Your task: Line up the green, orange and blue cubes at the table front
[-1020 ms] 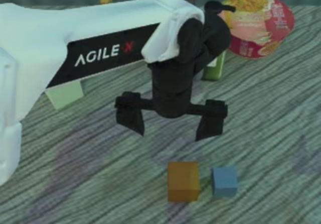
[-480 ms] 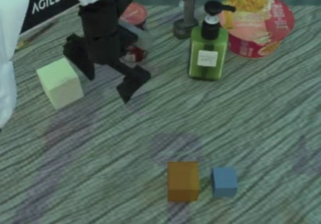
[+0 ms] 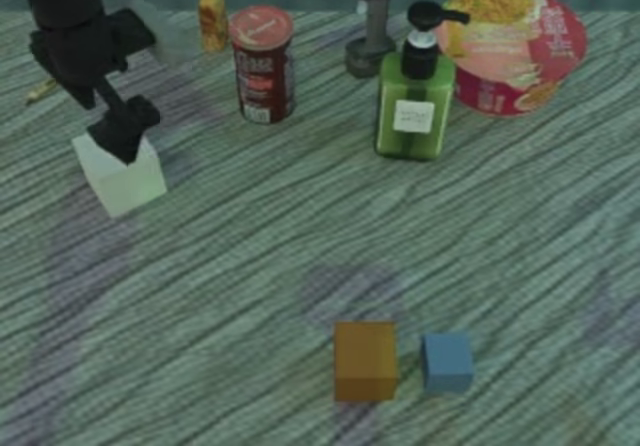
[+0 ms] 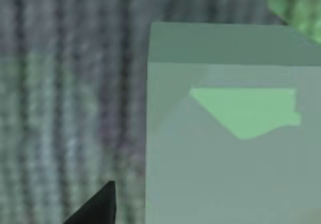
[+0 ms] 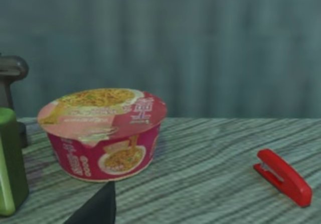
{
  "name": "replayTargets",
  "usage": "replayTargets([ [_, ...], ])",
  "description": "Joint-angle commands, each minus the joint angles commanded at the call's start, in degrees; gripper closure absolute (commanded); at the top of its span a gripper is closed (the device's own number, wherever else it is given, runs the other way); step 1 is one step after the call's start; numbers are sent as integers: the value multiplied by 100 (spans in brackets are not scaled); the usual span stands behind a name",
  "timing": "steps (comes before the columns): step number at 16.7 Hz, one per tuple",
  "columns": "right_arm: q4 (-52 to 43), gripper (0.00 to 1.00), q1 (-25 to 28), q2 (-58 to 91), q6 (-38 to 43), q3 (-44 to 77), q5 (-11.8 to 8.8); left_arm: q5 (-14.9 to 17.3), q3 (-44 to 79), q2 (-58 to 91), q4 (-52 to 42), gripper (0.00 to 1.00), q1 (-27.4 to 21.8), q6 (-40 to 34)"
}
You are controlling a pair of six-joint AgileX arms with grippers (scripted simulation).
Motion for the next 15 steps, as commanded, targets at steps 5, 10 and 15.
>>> replayTargets([
  [5, 0, 0, 0, 0, 0, 0, 0, 4, 69, 11, -5, 0, 125, 198],
  [10, 0, 0, 0, 0, 0, 0, 0, 5, -305, 75, 421, 0, 116, 185],
  [15, 0, 0, 0, 0, 0, 0, 0, 8, -1182, 323, 1591, 0, 130, 204],
])
